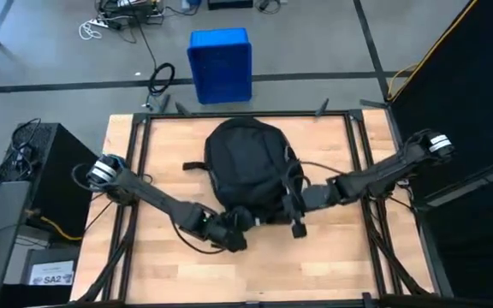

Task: Unpack backpack
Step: Open the backpack

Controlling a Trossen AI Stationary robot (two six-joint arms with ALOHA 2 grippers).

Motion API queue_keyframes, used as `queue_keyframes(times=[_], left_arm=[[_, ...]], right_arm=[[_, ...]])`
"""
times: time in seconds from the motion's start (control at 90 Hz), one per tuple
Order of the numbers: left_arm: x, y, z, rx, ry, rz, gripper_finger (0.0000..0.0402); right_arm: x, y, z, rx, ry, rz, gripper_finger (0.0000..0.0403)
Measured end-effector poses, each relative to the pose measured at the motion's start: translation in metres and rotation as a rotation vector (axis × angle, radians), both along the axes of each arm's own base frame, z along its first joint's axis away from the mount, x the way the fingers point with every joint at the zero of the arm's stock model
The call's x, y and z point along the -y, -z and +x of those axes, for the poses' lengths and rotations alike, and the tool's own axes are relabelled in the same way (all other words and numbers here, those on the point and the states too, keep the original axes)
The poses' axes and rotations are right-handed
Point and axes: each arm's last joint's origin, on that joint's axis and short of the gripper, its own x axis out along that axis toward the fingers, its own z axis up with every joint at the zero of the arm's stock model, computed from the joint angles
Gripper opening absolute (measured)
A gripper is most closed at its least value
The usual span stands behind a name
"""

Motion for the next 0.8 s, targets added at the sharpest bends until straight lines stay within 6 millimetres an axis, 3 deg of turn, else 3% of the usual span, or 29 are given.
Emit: queue_keyframes(times=[0.167,0.3,0.367,0.522,0.644,0.8], left_arm=[[0.009,0.022,0.000,-0.006,0.087,-0.141,0.0000],[0.007,0.052,-0.005,-0.170,0.126,-0.224,0.0010],[0.009,0.058,-0.005,-0.199,0.142,-0.271,0.0021],[0.014,0.055,-0.009,-0.237,0.162,-0.268,0.0056],[0.016,0.043,-0.008,-0.236,0.191,-0.251,0.0084],[0.019,0.031,-0.002,-0.209,0.243,-0.215,0.0117]], right_arm=[[-0.011,0.038,-0.008,0.032,-0.053,0.154,0.0021],[-0.019,0.062,-0.009,-0.081,-0.124,0.192,0.0072],[-0.023,0.067,-0.010,-0.111,-0.152,0.203,0.0104],[-0.032,0.059,-0.015,-0.175,-0.243,0.249,0.0177],[-0.035,0.029,-0.016,-0.108,-0.297,0.302,0.0221],[-0.036,-0.006,-0.019,0.067,-0.326,0.222,0.0254]])
